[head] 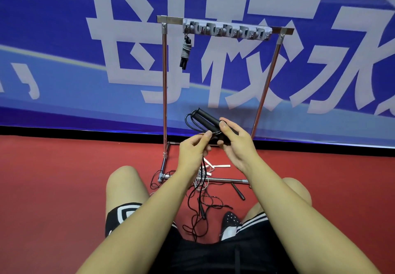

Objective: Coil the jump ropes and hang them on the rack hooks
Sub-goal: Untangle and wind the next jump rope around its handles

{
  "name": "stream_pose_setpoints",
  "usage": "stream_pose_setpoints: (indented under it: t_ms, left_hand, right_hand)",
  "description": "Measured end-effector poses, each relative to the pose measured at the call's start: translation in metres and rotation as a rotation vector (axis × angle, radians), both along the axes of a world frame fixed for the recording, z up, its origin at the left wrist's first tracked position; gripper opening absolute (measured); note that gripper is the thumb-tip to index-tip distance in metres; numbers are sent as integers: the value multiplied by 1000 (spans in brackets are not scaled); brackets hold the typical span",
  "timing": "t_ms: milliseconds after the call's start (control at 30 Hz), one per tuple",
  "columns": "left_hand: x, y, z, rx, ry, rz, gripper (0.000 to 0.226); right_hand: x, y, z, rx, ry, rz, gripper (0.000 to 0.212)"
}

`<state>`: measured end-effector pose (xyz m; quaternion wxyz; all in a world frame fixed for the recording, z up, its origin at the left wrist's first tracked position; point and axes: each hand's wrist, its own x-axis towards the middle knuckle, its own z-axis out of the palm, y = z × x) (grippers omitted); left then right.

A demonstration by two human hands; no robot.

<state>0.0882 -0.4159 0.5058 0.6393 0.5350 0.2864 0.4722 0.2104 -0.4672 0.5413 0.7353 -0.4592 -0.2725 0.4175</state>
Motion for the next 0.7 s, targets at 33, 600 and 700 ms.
stream_pose_setpoints:
  t_ms: [33, 600, 700]
  left_hand:
    - [1, 0, 0, -28, -14, 6, 25]
    - [0, 2, 17, -58, 49, 37, 21]
    - [-1, 5, 16, -18, 90, 16, 22]
  right_hand:
    - [0, 0, -1, 3, -12, 20, 31]
    - [9, -10, 2, 75, -427, 67, 17]
    - [8, -15, 2, 79, -542, 84, 24]
